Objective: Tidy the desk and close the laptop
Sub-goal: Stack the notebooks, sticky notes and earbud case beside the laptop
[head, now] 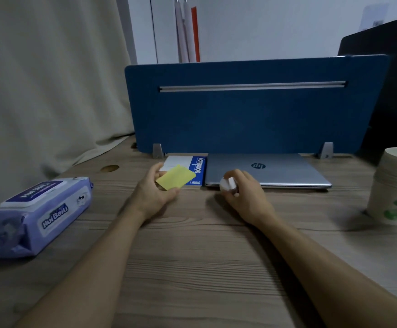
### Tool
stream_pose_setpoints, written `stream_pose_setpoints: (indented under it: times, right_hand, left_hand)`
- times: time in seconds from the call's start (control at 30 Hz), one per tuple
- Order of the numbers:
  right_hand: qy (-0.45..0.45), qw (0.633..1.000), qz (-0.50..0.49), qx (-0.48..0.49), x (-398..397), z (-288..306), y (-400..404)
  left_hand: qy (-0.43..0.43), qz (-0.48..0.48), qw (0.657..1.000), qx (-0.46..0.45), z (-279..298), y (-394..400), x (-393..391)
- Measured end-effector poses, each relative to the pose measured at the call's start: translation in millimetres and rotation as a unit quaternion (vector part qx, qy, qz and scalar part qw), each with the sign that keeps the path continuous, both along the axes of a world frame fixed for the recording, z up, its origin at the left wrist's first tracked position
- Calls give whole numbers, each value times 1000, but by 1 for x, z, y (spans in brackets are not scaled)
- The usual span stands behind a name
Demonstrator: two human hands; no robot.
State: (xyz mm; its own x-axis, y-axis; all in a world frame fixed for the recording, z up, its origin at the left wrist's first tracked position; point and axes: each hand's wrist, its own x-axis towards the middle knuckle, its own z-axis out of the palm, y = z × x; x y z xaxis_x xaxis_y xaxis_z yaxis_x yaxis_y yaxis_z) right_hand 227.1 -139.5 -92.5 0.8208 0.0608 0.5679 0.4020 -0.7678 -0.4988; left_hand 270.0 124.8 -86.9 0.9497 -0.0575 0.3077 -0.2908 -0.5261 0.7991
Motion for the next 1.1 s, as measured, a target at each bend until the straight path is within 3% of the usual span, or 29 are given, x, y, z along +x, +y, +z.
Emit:
stream_pose_setpoints:
  times: [0.57,0.7,0.8,1.1]
  right_hand:
    - [-77,995,-36,-50,77,4,58]
    - [-77,996,-51,-8,92,5,60]
    - [-84,995,-56,2,96,4,59]
    - [-53,988,-26,-141,99,4,58]
  left_hand:
    - [-125,53,985,106,11,-18,91]
    - [-101,24,985,135,6,-23,111]
    - [-14,-33,992,118,-2,-22,120]
    - [-12,-58,994,88,-7,-14,126]
